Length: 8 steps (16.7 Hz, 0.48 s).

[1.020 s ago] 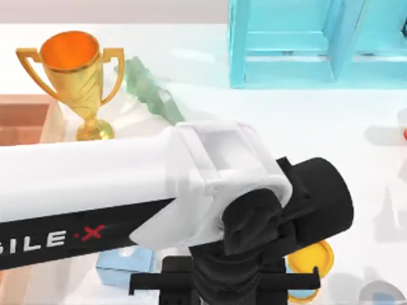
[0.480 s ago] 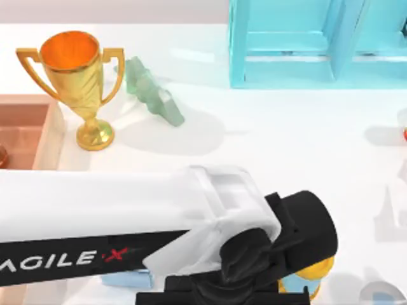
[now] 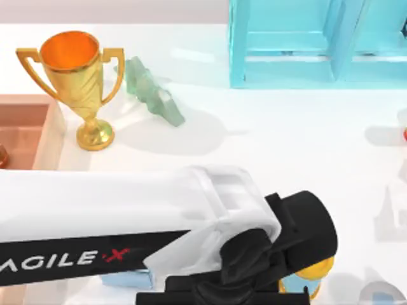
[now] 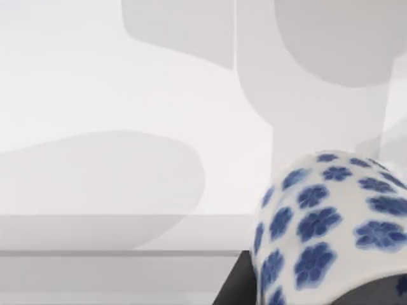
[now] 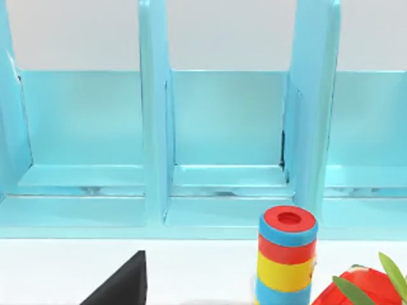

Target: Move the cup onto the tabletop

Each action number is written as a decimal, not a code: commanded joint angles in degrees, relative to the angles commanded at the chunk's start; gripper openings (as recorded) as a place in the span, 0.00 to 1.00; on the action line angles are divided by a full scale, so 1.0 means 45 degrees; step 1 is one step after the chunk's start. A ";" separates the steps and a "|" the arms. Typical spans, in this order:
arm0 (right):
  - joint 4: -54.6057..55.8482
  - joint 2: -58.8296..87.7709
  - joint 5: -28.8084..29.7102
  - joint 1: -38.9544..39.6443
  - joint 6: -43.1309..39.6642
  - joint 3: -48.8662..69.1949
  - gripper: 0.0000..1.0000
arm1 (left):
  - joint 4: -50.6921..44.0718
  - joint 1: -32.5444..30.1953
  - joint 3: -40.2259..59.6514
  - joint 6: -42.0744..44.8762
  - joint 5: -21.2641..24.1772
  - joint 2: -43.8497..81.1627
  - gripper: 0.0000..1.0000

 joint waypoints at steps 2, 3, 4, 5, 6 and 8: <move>0.0000 0.0000 0.0000 0.0000 0.0000 0.0000 1.00 | 0.0000 0.0000 0.0000 0.0000 0.0000 0.0000 0.68; 0.0000 0.0000 0.0000 0.0000 0.0000 0.0000 1.00 | 0.0000 0.0000 0.0000 0.0000 0.0000 0.0000 0.75; 0.0000 0.0000 0.0000 0.0000 0.0000 0.0000 1.00 | 0.0000 0.0000 0.0000 0.0000 0.0000 0.0000 0.83; 0.0000 0.0000 0.0000 0.0000 0.0000 0.0000 1.00 | 0.0000 0.0000 0.0000 0.0000 0.0000 0.0000 0.90; 0.0000 0.0000 0.0000 0.0000 0.0000 0.0000 1.00 | 0.0000 0.0000 0.0000 0.0000 0.0000 0.0000 0.98; 0.0000 0.0000 0.0000 0.0000 0.0000 0.0000 1.00 | 0.0000 0.0000 0.0000 0.0000 0.0000 0.0000 1.00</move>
